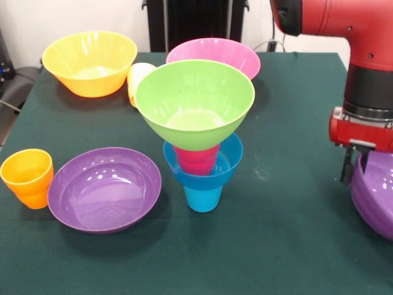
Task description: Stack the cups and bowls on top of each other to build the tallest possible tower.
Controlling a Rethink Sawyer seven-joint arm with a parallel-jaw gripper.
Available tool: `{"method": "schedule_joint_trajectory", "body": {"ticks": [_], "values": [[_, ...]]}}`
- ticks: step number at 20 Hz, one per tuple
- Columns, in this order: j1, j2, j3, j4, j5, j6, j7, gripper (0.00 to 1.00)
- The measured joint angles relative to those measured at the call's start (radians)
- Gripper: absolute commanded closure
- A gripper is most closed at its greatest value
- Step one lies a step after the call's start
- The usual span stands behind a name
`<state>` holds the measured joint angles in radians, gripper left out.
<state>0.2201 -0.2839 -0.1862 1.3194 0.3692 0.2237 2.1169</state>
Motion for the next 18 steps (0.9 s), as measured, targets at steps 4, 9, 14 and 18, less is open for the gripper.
{"method": "schedule_joint_trajectory", "body": {"ticks": [4, 9, 14, 18], "values": [[0.0, -0.034, -0.003, 0.022, 0.0, 0.03, 0.0, 1.0], [-0.004, -0.092, -0.007, 0.053, -0.011, 0.108, 0.0, 1.0], [-0.027, -0.152, -0.007, 0.058, -0.037, 0.211, 0.0, 1.0], [-0.058, -0.202, -0.003, 0.062, -0.049, 0.275, 0.0, 1.0]]}}
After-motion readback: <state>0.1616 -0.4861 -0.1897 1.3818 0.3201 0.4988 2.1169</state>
